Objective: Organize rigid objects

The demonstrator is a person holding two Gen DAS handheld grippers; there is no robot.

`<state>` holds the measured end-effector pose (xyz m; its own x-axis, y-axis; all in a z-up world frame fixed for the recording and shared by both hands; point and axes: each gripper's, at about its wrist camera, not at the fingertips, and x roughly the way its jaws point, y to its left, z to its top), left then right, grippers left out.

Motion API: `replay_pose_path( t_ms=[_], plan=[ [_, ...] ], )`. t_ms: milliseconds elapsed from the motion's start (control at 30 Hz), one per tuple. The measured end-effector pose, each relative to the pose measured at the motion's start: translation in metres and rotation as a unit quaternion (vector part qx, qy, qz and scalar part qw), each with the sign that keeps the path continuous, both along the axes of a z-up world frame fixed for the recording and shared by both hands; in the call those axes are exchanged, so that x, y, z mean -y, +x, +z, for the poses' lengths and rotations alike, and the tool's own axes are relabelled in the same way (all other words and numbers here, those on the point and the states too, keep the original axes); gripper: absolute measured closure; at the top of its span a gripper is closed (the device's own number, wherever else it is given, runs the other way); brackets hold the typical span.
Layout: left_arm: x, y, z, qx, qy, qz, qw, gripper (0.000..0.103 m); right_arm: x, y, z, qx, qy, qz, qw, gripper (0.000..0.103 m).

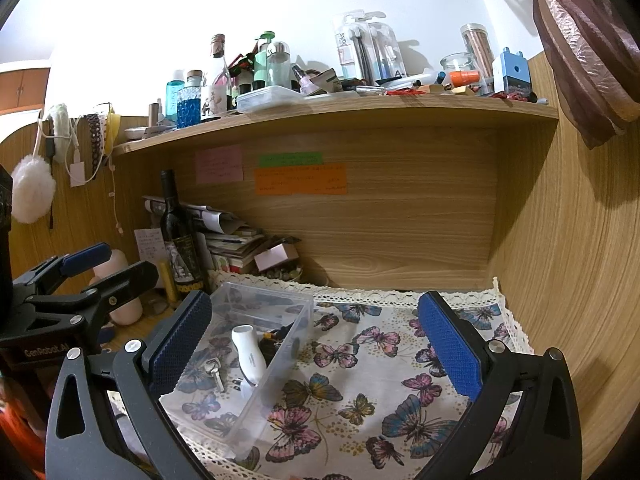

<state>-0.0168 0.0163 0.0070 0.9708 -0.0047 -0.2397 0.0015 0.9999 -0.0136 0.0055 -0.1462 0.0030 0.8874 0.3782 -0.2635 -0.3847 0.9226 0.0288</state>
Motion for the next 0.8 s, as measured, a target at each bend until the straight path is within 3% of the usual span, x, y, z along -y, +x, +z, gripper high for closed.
replay_pose_path(
  t_ms=[800],
  plan=[
    [-0.0024, 0.0082, -0.0038, -0.019, -0.012, -0.016, 0.9996, 0.000, -0.0028, 0.0073, -0.0056, -0.007, -0.004, 0.003, 1.000, 0.000]
  ],
)
